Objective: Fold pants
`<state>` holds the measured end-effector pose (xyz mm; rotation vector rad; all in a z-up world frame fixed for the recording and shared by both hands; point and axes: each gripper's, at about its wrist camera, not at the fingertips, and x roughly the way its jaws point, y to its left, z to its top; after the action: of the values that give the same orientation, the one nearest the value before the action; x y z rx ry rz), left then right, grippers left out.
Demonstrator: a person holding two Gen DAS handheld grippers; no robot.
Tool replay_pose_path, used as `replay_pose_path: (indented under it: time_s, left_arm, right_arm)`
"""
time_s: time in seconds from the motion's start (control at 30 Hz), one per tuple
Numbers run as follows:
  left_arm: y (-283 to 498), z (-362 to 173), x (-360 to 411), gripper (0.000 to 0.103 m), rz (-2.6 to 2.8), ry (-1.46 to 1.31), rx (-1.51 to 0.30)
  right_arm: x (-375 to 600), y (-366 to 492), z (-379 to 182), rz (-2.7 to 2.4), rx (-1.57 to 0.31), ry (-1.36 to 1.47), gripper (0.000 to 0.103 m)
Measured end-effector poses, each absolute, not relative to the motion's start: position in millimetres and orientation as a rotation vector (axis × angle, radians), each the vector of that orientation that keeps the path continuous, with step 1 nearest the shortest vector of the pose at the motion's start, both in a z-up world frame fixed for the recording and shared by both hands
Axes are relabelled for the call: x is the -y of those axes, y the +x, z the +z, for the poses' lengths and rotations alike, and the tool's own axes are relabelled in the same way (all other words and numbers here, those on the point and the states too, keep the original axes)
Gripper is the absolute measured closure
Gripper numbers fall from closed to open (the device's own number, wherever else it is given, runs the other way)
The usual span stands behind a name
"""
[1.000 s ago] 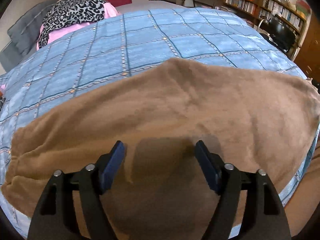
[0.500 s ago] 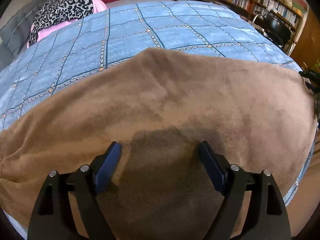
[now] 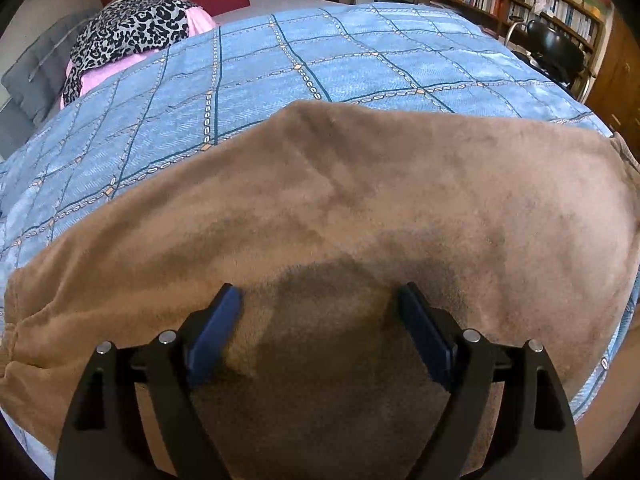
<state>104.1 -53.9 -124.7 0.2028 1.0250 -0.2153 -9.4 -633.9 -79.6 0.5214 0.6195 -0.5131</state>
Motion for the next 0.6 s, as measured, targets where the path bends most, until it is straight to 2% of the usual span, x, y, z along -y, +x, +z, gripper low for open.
replay_pose_path:
  time_s: [0.23, 0.47, 0.57, 0.6]
  left_arm:
    - [98, -122, 55, 0.019, -0.196, 0.226, -1.003]
    - [94, -116, 56, 0.019, -0.186, 0.240, -0.995]
    - [92, -115, 57, 0.019, -0.189, 0.242, -0.994]
    - [92, -114, 58, 0.019, -0.190, 0.244, -0.994]
  right_arm:
    - [657, -60, -103, -0.594, -0.598, 0.678, 0.033]
    - [663, -42, -132, -0.543, -0.617, 0.747, 0.033]
    - [663, -32, -138, -0.517, -0.608, 0.766, 0.039]
    - [663, -28, -141, -0.511, -0.614, 0.773, 0.047]
